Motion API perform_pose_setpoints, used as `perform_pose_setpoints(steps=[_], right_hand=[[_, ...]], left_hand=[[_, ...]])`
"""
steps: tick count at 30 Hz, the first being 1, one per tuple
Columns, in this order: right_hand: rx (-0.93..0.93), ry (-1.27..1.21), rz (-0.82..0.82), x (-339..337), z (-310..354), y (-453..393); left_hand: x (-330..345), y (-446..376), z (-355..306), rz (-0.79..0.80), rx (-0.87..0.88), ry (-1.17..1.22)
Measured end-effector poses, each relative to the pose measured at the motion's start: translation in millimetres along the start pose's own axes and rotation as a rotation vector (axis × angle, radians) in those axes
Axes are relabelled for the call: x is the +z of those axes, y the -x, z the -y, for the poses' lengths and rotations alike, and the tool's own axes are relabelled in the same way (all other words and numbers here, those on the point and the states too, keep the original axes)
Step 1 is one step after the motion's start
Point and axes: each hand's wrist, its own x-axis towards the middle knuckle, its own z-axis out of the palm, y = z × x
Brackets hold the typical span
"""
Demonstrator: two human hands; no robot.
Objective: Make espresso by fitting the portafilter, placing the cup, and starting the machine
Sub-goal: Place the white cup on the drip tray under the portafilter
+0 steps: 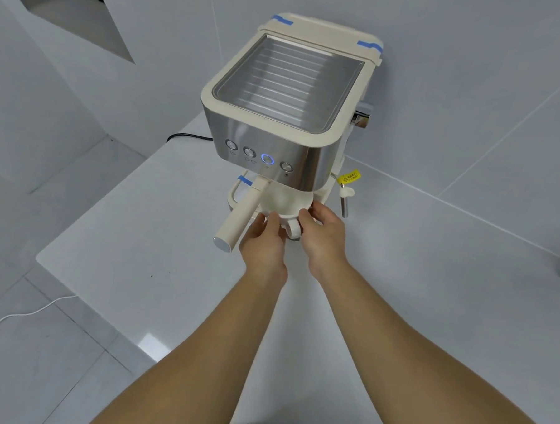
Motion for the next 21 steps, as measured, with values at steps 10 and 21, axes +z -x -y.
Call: perform_pose_setpoints(steps=[10,21], right_hand=[[0.0,-0.084,0.017,1.8,-4.2,-4.8],[0.06,-0.163,0.132,2.8,-4.0,-5.1]], left_hand=[[5.8,3.4,-1.8,-0.06,0.021,-0.017],[0.1,2.8,-1.2,0.057,-0.053,0.079]])
